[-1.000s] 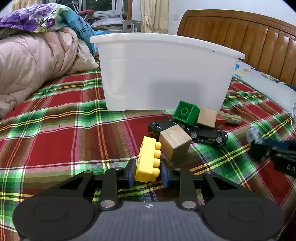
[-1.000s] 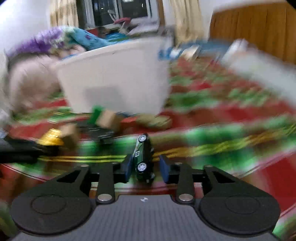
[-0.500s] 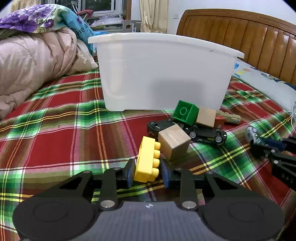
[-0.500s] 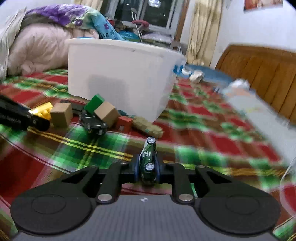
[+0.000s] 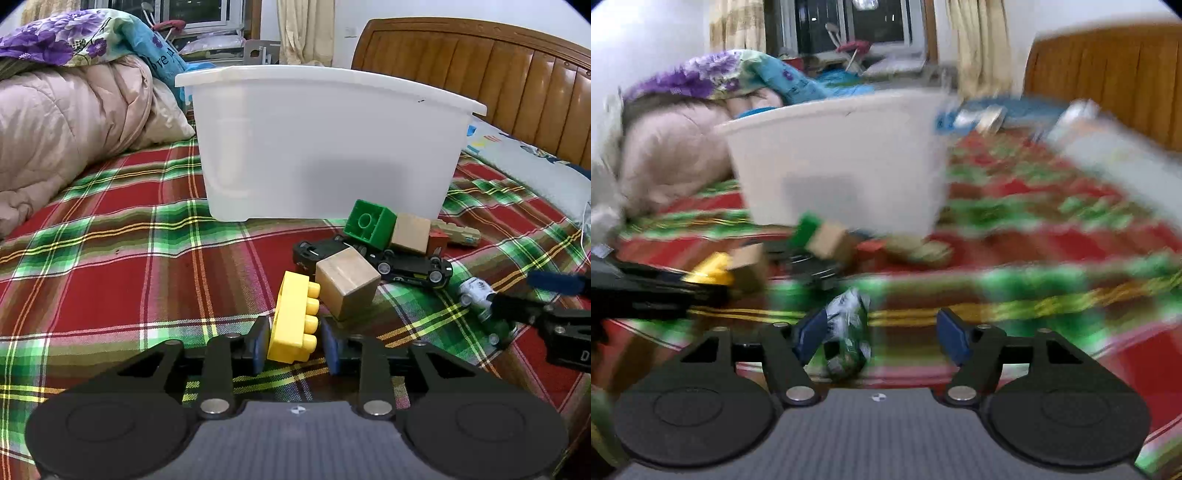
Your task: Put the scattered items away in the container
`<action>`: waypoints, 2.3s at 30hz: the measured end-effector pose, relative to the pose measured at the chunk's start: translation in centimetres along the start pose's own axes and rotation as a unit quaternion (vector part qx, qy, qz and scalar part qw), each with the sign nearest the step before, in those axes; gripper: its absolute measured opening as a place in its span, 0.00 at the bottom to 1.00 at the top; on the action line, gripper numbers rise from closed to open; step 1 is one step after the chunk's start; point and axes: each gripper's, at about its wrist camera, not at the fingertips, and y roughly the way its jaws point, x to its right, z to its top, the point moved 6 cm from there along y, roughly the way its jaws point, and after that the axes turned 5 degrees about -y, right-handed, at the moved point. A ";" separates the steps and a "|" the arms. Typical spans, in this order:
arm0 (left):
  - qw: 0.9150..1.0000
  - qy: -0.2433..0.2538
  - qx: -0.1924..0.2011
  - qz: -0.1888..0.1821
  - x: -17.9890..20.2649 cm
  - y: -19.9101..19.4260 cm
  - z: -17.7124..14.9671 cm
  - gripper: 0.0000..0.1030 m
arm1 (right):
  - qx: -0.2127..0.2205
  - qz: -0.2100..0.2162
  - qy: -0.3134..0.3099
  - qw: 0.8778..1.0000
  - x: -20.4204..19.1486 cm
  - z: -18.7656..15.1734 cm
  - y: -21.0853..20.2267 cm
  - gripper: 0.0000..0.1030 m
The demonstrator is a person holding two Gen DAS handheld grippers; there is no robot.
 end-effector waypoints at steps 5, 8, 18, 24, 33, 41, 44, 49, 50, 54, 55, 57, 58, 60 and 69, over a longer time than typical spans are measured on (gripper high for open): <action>1.000 0.002 0.000 0.001 0.0 0.0 0.0 0.35 | 0.007 -0.008 -0.075 0.997 -1.5 0.2 -0.6 0.48; 1.000 0.002 0.000 0.002 0.0 0.0 0.0 0.35 | 0.003 -0.006 -0.112 0.994 -3.2 0.0 -0.8 0.47; 1.000 0.014 0.005 0.012 0.6 0.9 0.3 0.45 | -0.030 -0.027 -0.089 0.995 -3.7 -0.6 1.0 0.48; 0.999 0.033 -0.004 0.003 1.5 0.0 0.0 0.24 | -0.037 -0.012 -0.101 0.994 -4.0 -1.1 1.1 0.32; 0.998 0.052 0.031 -0.025 3.7 -3.3 1.7 0.24 | -0.021 -0.008 -0.082 0.996 -3.3 0.2 0.3 0.32; 0.996 0.041 0.072 -0.040 4.6 -5.2 6.0 0.24 | 0.011 -0.010 -0.079 0.997 -2.8 3.7 -0.8 0.32; 0.995 0.037 0.090 -0.039 4.4 -5.6 8.0 0.24 | 0.032 -0.008 -0.074 0.997 -2.6 5.8 -1.0 0.32; 0.992 0.018 0.115 -0.044 3.8 -5.9 11.9 0.24 | 0.067 -0.012 -0.076 0.995 -2.3 10.0 -1.0 0.32; 0.992 0.012 0.120 -0.044 3.6 -5.9 12.8 0.24 | 0.073 -0.013 -0.077 0.994 -2.2 10.9 -0.9 0.32; 0.990 -0.001 0.138 -0.033 2.6 -5.2 16.7 0.24 | 0.095 -0.025 -0.097 0.990 -1.6 14.1 -0.4 0.32; 0.990 0.002 0.142 -0.026 2.5 -4.8 17.7 0.24 | 0.099 -0.030 -0.101 0.989 -1.4 14.8 -0.1 0.32; 0.990 0.005 0.142 -0.012 2.4 -3.7 19.3 0.24 | 0.105 -0.037 -0.105 0.988 -0.7 16.2 0.6 0.32; 0.990 0.007 0.140 -0.006 2.3 -2.9 19.9 0.24 | 0.108 -0.039 -0.105 0.988 -0.5 16.6 1.0 0.32; 0.990 0.012 0.138 0.003 2.2 -1.8 20.8 0.24 | 0.113 -0.046 -0.108 0.987 0.0 17.6 2.2 0.32; 0.996 0.017 0.090 -0.001 2.6 2.4 19.7 0.45 | 0.070 -0.031 -0.107 0.991 0.7 17.5 7.5 0.35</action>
